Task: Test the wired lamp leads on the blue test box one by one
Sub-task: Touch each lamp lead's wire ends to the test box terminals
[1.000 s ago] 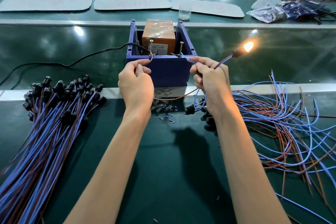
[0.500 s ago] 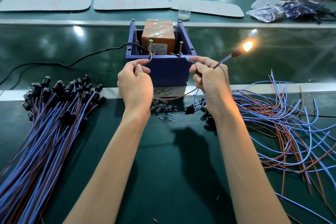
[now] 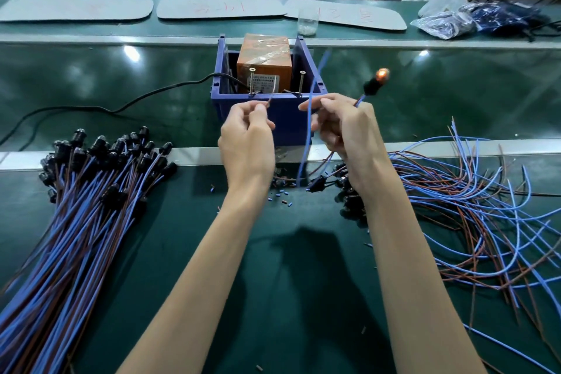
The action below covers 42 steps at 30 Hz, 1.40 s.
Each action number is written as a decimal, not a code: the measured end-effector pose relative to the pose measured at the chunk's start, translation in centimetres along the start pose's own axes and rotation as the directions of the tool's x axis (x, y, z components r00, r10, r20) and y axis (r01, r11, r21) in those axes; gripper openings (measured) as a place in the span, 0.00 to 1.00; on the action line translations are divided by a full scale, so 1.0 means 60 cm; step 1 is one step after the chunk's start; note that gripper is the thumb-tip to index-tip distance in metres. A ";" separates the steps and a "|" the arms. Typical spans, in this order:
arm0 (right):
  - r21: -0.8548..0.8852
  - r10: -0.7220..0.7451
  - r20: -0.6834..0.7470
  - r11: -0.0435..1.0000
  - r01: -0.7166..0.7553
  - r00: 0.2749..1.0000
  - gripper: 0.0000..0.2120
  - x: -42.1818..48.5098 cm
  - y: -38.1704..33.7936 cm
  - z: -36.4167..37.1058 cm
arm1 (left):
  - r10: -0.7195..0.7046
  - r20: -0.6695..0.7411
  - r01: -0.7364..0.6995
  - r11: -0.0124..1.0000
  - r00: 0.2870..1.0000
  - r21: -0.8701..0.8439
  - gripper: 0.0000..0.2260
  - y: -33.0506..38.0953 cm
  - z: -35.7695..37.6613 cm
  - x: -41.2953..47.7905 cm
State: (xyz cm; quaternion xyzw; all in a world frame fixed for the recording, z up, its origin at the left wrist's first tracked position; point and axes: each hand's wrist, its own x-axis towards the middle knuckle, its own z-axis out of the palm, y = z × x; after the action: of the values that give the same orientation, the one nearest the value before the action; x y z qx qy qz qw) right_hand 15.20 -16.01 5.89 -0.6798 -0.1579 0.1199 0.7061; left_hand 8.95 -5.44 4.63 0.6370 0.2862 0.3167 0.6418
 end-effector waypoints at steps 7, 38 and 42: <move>-0.165 -0.063 -0.163 0.986 0.035 0.985 0.28 -0.010 -0.024 0.020 | 0.003 0.285 -0.004 1.000 0.958 0.003 0.13 0.006 0.012 -0.028; -0.937 -0.537 -0.234 0.348 -0.040 0.811 0.28 -0.024 -0.039 -0.052 | -0.003 0.828 -0.207 0.968 0.561 0.144 0.20 0.017 -0.007 -0.041; -0.970 -0.261 -0.120 0.236 -0.057 0.958 0.27 -0.021 -0.030 -0.062 | 0.017 0.779 -0.096 0.994 0.627 0.056 0.22 0.016 0.001 -0.041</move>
State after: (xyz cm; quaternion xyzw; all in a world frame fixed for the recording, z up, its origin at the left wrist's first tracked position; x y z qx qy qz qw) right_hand 15.42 -20.02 7.54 -0.9662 -0.1495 -0.1386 0.1578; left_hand 7.39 -7.40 5.49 0.7487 -0.0238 0.0179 0.6622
